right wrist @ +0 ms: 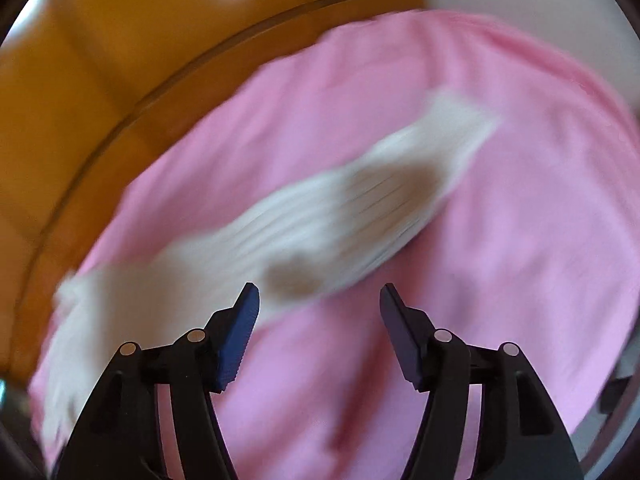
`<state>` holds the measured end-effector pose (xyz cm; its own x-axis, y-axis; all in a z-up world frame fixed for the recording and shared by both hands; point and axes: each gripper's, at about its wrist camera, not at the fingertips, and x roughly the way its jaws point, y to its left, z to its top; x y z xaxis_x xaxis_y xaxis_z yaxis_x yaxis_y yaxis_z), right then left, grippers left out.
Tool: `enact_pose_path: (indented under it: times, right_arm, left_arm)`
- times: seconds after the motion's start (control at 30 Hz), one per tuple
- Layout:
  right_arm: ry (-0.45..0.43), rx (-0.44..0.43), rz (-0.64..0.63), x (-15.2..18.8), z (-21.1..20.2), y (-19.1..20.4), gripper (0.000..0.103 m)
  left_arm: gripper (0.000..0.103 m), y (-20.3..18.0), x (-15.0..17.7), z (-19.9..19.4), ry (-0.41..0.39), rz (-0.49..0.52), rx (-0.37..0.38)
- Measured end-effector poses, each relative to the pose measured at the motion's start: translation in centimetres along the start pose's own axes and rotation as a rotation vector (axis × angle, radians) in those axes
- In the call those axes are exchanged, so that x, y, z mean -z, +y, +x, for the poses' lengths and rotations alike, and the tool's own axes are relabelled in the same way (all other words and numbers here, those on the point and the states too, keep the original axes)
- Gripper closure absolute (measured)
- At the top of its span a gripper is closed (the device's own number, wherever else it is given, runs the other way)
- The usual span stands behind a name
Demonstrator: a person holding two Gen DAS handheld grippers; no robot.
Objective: Fold small clothes
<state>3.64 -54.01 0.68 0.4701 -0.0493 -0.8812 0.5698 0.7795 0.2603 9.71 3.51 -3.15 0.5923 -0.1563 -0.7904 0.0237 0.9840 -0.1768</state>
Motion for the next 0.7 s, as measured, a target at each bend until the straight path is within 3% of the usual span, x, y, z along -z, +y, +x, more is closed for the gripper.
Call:
enact_pose_path:
  times: [0.13, 0.2, 0.27, 0.37, 0.5, 0.57, 0.63, 0.7]
  right_arm:
    - [0.174, -0.234, -0.114, 6.7, -0.9, 4.6, 0.041]
    - [0.266, -0.311, -0.152, 10.5, -1.2, 6.4, 0.041]
    - [0.342, -0.358, -0.177, 13.5, -1.3, 7.6, 0.041]
    - [0.423, -0.388, -0.2, 17.4, -1.8, 8.3, 0.041]
    - [0.502, -0.41, -0.246, 20.4, -3.0, 9.1, 0.055]
    - [0.509, -0.383, -0.3, 20.8, -2.9, 9.9, 0.071]
    - [0.5, -0.357, -0.335, 21.3, -3.2, 10.7, 0.096]
    - [0.465, -0.337, -0.412, 21.0, -3.7, 12.0, 0.096]
  left_arm:
    - [0.019, 4.3, 2.3, -2.5, -0.006, -0.05, -0.012]
    - [0.019, 6.1, 3.4, -3.4, 0.007, -0.08, 0.003]
    - [0.021, 7.7, 5.1, -4.4, 0.019, -0.088, 0.014]
    - [0.032, 9.2, 7.6, -5.5, 0.057, -0.099, 0.052]
    - [0.04, 9.5, 10.3, -5.9, 0.106, -0.112, 0.125]
    - [0.053, 9.6, 11.2, -5.8, 0.112, -0.121, 0.13]
    - [0.096, 9.5, 11.4, -5.6, 0.12, -0.132, 0.141]
    - [0.097, 9.4, 11.1, -6.5, 0.098, -0.134, 0.163]
